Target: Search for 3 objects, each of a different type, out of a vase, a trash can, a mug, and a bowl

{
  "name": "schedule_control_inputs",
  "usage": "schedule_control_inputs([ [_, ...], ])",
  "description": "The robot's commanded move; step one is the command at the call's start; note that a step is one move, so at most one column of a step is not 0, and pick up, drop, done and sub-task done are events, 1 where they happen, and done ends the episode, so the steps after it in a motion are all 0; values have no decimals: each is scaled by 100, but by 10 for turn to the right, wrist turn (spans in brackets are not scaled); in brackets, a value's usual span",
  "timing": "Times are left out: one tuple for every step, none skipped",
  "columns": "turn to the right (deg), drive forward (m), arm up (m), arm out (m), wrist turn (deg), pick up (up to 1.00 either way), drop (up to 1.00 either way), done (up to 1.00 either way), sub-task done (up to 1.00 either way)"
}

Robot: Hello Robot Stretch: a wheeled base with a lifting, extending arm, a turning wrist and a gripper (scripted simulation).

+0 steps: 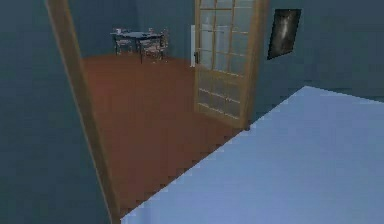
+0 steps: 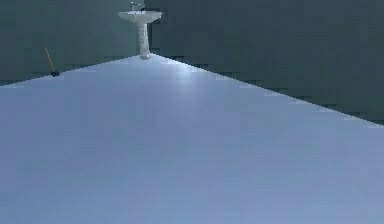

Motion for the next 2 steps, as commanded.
schedule_control_inputs([
  [0,80,0,0,0,0,0,0,0],
  [30,0,0,0,0,0,0,0,0],
])
